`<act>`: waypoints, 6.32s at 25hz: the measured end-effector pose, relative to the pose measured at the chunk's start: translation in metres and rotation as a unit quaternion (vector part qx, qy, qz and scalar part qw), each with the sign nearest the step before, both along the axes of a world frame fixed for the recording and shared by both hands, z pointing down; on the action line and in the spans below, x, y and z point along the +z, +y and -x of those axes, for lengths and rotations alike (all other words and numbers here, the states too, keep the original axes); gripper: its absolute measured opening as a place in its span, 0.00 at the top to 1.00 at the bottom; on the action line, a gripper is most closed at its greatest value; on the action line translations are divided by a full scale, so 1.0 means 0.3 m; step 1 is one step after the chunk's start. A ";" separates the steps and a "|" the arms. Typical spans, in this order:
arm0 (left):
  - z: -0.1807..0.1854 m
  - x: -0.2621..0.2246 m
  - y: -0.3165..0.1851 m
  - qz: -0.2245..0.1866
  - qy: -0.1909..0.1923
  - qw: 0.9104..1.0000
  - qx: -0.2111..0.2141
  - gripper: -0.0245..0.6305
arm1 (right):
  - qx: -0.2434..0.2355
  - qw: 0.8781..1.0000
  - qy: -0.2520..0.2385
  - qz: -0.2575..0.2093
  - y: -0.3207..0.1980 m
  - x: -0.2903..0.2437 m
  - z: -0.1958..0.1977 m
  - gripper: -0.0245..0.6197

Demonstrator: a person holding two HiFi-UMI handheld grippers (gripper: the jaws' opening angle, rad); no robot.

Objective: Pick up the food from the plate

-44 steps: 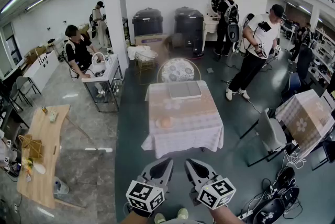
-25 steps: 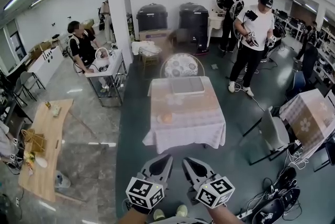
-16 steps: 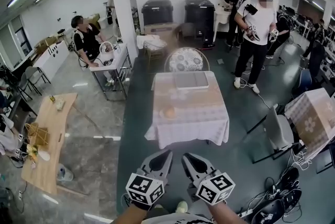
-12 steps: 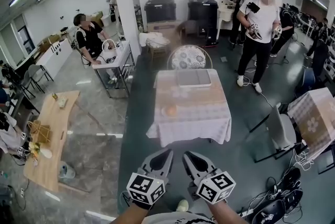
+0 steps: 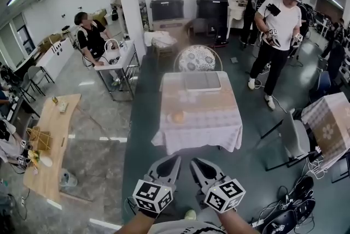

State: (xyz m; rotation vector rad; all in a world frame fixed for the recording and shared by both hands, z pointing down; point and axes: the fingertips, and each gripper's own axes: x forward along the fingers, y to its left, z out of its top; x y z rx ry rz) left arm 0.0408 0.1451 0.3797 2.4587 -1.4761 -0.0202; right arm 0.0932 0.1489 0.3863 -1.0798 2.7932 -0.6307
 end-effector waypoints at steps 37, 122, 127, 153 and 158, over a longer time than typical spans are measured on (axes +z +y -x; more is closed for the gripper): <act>0.360 0.352 -0.947 0.019 -0.008 0.995 0.095 0.96 | 0.090 0.982 0.010 0.164 -0.914 0.449 0.358 0.85; 0.398 0.536 -1.271 0.105 -0.021 0.992 0.059 0.96 | 0.036 0.920 -0.165 0.354 -1.343 0.737 0.348 0.57; 0.410 0.444 -1.248 0.088 -0.014 0.995 0.055 0.96 | 0.036 0.928 -0.173 0.328 -1.325 0.629 0.350 0.57; 0.366 0.039 -1.119 -0.008 0.018 0.997 0.076 0.96 | 0.037 0.964 -0.200 0.171 -1.191 0.119 0.301 0.57; 0.364 0.030 -1.101 -0.014 0.017 0.997 0.076 0.96 | 0.044 0.965 -0.193 0.170 -1.165 0.123 0.290 0.57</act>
